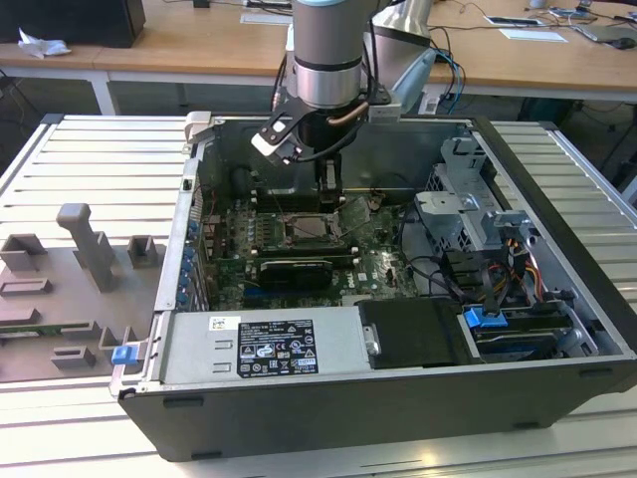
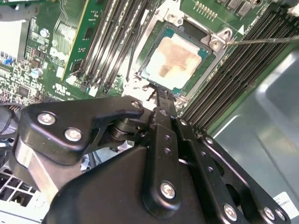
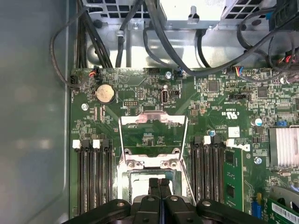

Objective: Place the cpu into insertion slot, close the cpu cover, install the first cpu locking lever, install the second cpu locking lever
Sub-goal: 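Close the cpu cover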

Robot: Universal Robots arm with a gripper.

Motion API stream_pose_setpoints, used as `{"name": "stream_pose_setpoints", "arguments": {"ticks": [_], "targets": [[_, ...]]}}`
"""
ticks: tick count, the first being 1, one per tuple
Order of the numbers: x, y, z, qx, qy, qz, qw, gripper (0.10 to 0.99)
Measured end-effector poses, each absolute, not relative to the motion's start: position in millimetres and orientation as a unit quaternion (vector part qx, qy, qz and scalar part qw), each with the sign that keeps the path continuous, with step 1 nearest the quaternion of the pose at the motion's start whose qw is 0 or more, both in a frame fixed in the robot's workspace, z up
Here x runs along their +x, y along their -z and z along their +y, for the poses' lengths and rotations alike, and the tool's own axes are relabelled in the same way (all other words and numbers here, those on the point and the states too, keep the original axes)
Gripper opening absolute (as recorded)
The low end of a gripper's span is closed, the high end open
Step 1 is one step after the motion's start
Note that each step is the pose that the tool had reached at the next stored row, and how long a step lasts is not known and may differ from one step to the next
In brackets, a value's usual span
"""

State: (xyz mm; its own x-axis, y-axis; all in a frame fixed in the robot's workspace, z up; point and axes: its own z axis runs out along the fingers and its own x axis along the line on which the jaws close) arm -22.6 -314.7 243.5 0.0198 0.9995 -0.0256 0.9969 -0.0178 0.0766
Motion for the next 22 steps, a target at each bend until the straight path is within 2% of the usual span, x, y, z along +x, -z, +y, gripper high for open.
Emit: {"name": "stream_pose_setpoints", "arguments": {"ticks": [22], "targets": [[-6.7,-253.2,-314.7,0.713,-0.017,0.700,0.037,0.106]]}}
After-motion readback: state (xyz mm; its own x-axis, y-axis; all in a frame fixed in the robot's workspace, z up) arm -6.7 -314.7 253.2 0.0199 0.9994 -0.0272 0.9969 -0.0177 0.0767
